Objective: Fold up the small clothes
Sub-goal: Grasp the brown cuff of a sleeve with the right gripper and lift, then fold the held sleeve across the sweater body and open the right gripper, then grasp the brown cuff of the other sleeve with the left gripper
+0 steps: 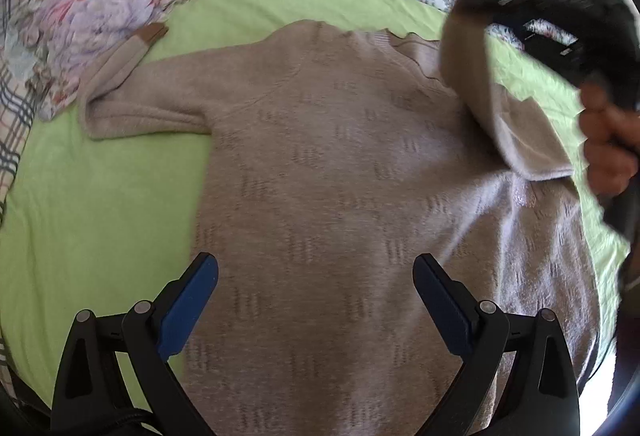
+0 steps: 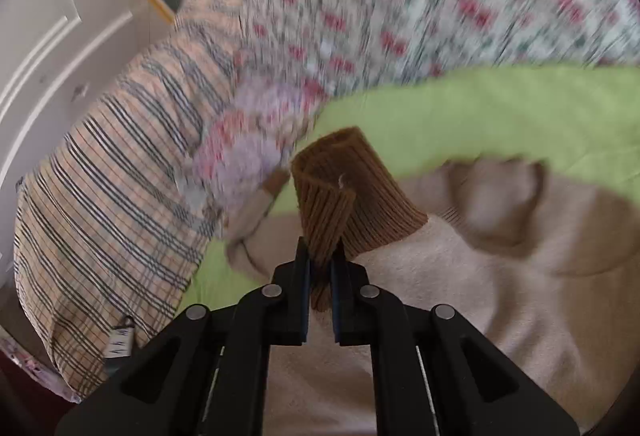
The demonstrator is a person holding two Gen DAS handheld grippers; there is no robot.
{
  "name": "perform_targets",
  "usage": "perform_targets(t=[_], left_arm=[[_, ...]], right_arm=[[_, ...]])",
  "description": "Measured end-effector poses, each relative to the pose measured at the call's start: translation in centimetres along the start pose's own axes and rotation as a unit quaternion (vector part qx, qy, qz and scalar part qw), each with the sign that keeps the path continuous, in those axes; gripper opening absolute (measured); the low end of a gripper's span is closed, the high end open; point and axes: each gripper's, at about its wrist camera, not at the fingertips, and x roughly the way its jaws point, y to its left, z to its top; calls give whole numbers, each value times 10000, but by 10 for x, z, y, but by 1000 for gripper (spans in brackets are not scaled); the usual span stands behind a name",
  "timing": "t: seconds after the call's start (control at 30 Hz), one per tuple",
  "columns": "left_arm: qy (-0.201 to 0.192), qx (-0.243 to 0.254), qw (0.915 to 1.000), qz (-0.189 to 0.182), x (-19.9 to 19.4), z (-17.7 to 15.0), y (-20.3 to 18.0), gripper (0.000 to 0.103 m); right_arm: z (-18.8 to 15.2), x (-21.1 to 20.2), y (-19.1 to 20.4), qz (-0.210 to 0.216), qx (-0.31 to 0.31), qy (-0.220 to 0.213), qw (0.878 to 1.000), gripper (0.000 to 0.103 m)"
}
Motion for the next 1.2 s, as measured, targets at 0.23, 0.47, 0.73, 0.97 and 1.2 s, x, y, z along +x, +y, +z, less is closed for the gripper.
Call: perform_targets(t=[0.23, 0.47, 0.73, 0.97, 1.2], left_arm=[[-15, -224, 9991, -349, 13, 17, 14, 98], [28, -640, 9904, -1224, 53, 67, 17, 98], [193, -1055, 9755, -1923, 122, 121, 3, 83], [-583, -552, 9759, -2030, 80, 123, -6, 5], [-317, -869, 9785, -1842, 97, 106, 30, 6]], right_arm=[[-30, 76, -35, -92, 634, 707, 9954, 13], [-34, 41, -46, -15, 1049, 435, 9935, 43], [-69, -81, -61, -608, 1543, -657, 9840, 43], [-99, -172, -103, -1924, 1807, -1411, 9542, 43], [-77, -187, -162, -2689, 2051, -1124, 9343, 43]])
